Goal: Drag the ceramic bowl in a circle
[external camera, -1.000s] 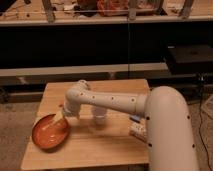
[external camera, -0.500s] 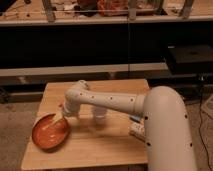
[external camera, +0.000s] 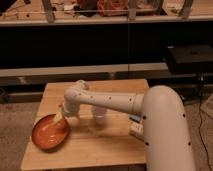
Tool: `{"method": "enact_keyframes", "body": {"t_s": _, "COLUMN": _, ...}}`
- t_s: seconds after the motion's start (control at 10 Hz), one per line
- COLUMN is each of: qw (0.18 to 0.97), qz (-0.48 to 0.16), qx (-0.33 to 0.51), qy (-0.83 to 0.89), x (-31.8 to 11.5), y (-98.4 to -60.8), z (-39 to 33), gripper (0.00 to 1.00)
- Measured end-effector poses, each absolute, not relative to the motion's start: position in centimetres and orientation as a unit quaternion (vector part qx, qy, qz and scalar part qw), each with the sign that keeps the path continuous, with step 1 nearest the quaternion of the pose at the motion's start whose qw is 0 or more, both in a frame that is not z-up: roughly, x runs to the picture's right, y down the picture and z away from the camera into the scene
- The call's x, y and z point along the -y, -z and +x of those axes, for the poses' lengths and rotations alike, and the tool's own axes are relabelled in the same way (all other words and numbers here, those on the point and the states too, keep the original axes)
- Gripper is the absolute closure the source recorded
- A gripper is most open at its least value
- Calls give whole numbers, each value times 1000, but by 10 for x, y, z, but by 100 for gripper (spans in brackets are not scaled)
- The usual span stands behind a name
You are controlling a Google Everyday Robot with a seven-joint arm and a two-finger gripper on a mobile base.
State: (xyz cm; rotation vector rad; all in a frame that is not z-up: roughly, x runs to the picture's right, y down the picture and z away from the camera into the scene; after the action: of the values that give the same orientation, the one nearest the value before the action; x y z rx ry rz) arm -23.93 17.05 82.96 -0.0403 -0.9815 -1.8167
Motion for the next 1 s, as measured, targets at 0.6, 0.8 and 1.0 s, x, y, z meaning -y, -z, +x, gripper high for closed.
{"method": "enact_keyframes", "body": {"t_s": 0.6, "qw": 518, "qz": -30, "qx": 402, "qy": 754, "x": -175, "y": -824, "z": -229, "gripper": 96}}
{"method": "enact_keyframes", "body": {"t_s": 0.8, "qw": 521, "qz": -32, "qx": 401, "qy": 753, "x": -177, "y": -821, "z": -226, "gripper": 100}}
{"method": "enact_keyframes", "body": {"t_s": 1.0, "qw": 524, "qz": -33, "qx": 401, "qy": 750, "x": -179, "y": -816, "z": -221, "gripper": 97}}
